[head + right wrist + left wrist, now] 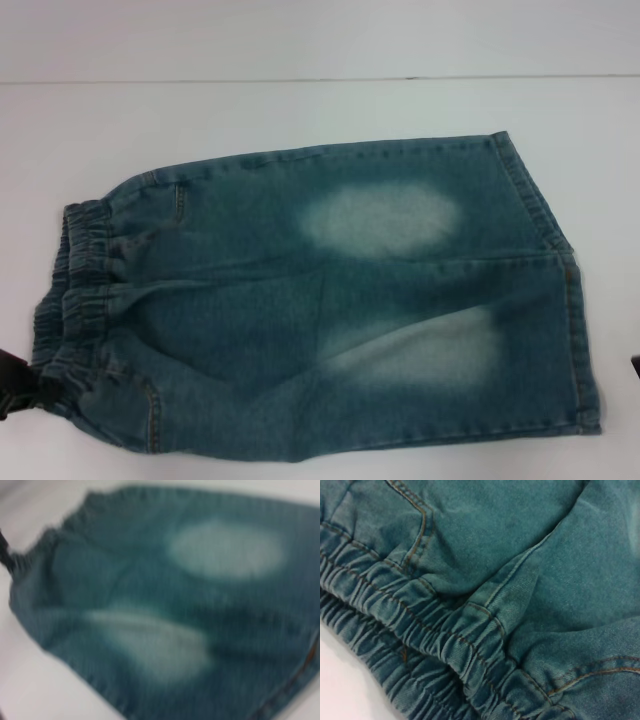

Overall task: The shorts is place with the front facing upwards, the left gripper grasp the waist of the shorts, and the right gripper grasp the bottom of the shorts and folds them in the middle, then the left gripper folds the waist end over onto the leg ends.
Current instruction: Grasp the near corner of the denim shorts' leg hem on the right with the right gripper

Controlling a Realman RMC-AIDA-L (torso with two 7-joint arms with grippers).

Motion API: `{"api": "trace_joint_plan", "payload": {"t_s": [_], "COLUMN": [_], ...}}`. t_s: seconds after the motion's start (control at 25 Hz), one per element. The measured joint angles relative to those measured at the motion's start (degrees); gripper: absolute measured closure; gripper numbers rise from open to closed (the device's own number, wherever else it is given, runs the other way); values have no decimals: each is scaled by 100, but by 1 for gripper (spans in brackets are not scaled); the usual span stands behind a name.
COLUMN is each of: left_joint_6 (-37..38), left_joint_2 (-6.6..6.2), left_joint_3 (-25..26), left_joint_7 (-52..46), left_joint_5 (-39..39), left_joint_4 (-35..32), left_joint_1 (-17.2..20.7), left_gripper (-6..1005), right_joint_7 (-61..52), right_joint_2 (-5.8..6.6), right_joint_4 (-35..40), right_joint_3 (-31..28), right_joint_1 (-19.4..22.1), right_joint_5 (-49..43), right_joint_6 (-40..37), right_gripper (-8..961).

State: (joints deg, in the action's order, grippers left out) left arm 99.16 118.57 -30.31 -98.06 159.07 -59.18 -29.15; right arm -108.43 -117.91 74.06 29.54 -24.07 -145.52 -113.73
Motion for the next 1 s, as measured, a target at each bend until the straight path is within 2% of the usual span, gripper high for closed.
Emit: {"api": "trace_joint_plan", "payload": {"t_s": [0.08, 0.24, 0.6, 0.76, 1.0], "left_joint_6": [-59, -150, -200, -203, -206], "left_joint_2": [5, 17, 35, 35, 35], "left_joint_3": [-33, -117, -141, -142, -147], "left_joint_7": [-4, -34, -62, -64, -71], "left_joint_5": [3, 10, 76, 85, 92], "left_joint_4": [14, 120, 180, 189, 190], "left_joint_1": [-2, -3, -5, -13, -28], "left_gripper": [933, 933, 932, 933, 932], "right_joint_7": [-283, -516, -886, -981, -1017], "right_joint_2": [10, -58, -177, -172, -174], "right_joint_4": [-5, -61, -413, -588, -664], "right_joint_3": [242, 484, 914, 1045, 1200], "right_joint_1": [-112, -260, -314, -321, -306], "right_joint_5": [-363, -831, -849, -874, -934], "right_joint_6": [-3, -8, 82, 271, 297], "right_gripper": [138, 140, 143, 145, 210]}}
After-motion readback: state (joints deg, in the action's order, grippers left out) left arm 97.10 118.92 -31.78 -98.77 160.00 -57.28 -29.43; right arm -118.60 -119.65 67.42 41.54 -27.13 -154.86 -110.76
